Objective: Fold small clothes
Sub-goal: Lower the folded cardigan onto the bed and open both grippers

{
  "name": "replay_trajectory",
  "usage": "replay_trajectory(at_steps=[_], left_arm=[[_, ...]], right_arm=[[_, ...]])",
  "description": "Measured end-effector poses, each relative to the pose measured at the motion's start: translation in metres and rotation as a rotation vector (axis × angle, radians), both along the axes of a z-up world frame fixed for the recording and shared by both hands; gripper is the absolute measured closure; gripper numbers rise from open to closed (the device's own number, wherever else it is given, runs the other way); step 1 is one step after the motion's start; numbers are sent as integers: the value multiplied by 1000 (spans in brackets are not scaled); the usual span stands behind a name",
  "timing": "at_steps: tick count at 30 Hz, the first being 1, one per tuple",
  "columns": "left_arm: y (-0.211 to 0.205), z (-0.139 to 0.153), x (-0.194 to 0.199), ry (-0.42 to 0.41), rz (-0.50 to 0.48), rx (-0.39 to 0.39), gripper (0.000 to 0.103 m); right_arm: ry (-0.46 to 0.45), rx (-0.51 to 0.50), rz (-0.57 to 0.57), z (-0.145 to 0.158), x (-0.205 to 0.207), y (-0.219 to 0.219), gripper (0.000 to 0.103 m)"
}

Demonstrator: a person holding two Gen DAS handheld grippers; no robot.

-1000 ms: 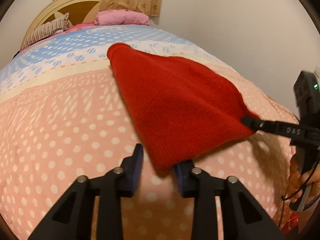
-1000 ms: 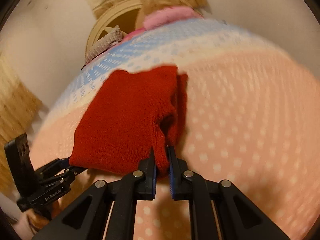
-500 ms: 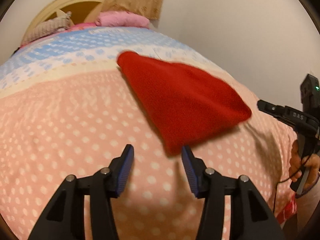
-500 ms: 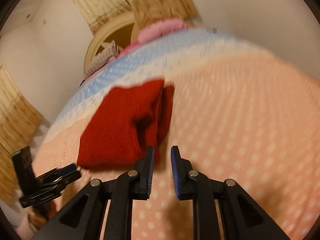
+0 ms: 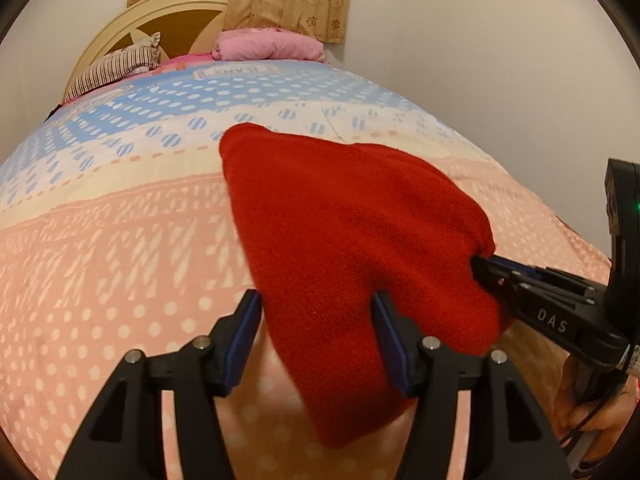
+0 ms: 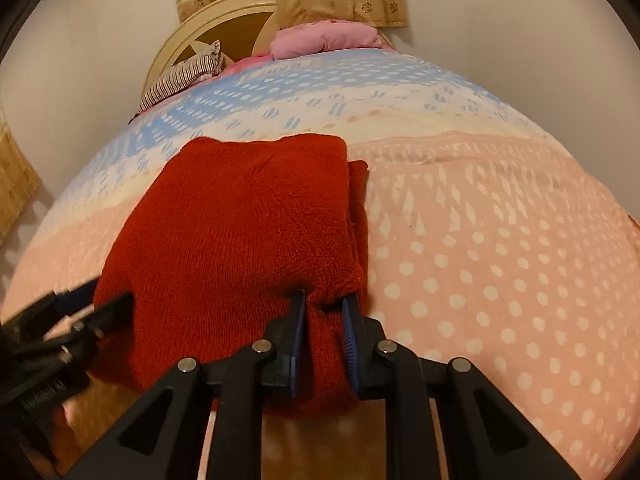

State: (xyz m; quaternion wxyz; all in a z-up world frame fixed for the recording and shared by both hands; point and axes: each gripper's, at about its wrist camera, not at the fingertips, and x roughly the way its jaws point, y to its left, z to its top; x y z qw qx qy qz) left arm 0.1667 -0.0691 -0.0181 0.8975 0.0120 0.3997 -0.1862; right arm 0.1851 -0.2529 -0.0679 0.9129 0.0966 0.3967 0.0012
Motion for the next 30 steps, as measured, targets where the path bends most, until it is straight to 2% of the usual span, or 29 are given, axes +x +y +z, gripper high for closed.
replay_trajectory(at_steps=[1,2,3,4,6,9,11,13,15,18,20,23,26,28,30], left_arm=[[-1,0,0,2,4,1,40],[-2,0,2,6,11,6,38],[-3,0,2,8,16,11,35],[-2,0,3,10,22,18,34],[-1,1,1,14,27,24,30],[5,3,-1,24,23,23,27],[13,7,-1,34,14,7,26],[22,11,-2,39,1,-25,26],[37,17,1,38,17,-67,20],[56,21,14,48,76,-124,18],[63,19,28,83,98,-172,17],[65,16,54,158,86,-292,17],[57,11,74,196,77,-374,17],[51,7,84,210,73,-409,17],[40,1,94,219,75,-404,18]], right_arm=[[-5,10,-1,-2,2,-3,85],[-11,16,-4,-4,5,-4,81],[-14,20,-17,-7,7,-7,72],[-9,36,-31,-8,7,-9,69],[-1,114,-52,-11,8,-20,60],[-2,236,-61,-15,-1,-32,59],[-9,260,-47,-11,-10,-34,57],[-16,289,-48,-5,-21,-37,57],[-42,321,-63,4,-34,-44,56],[-71,297,-92,18,-45,-53,55],[-83,278,-98,26,-44,-58,52],[-96,274,-94,35,-29,-65,46],[-106,292,-61,39,-2,-67,37],[-88,293,-27,36,21,-64,36],[-65,315,10,29,42,-61,36]])
